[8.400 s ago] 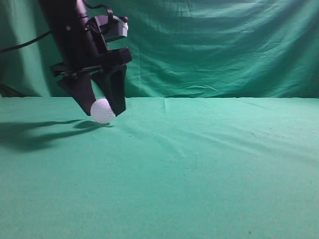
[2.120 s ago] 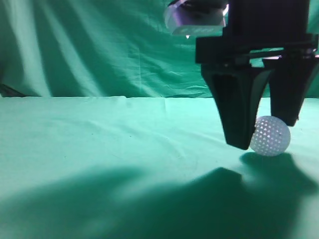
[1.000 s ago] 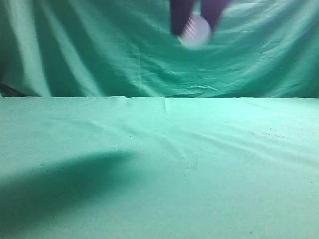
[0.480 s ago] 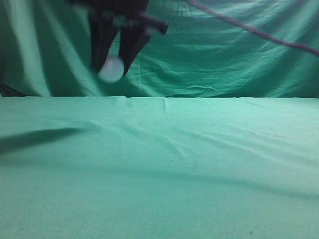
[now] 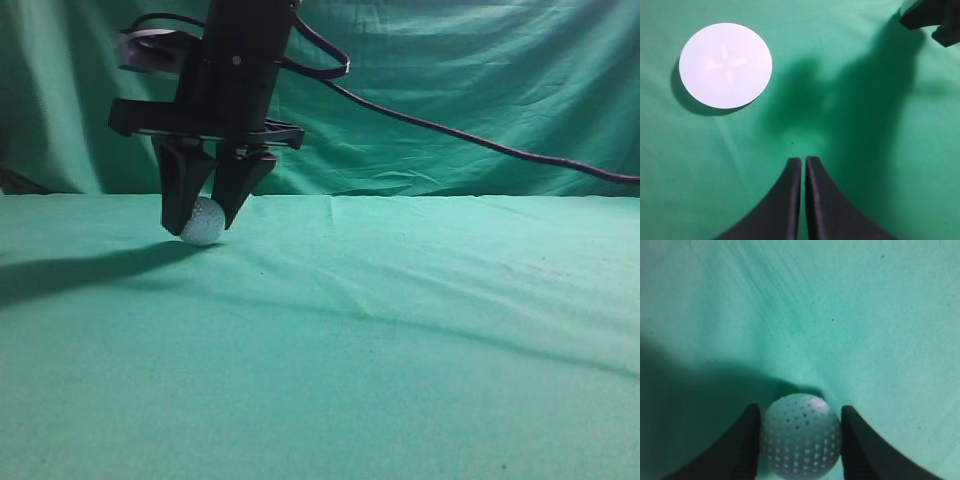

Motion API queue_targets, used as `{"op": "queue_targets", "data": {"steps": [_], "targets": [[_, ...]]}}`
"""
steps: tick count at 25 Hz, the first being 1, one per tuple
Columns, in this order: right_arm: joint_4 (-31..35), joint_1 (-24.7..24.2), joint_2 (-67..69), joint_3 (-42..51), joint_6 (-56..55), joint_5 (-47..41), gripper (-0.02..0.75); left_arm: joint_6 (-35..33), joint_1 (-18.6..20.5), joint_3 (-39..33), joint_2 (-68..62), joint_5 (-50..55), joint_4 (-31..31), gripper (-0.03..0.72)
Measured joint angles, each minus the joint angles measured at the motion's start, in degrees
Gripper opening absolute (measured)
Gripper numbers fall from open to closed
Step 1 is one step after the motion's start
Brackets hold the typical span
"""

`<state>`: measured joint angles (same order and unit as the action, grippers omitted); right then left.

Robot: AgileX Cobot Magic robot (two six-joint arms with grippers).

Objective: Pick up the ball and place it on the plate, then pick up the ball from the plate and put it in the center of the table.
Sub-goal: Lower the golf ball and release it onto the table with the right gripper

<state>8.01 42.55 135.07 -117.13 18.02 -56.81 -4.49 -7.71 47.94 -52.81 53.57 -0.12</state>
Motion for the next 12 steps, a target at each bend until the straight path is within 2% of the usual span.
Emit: {"op": "queue_targets", "data": {"steps": [3,8,12], "targets": [[0.0,0.0,0.35,-0.12,0.68,0.61,0.331,0.0,0.0,0.0,0.0,0.0,0.0,0.0],[-1.17,0.0,0.32,-0.12,0.96,0.61,0.52,0.0,0.0,0.0,0.0,0.0,0.0,0.0],[-5.97,0.0,-3.53,-0.12,0.95,-1.95,0.516,0.0,0.0,0.0,0.0,0.0,-0.18,0.0]]}}
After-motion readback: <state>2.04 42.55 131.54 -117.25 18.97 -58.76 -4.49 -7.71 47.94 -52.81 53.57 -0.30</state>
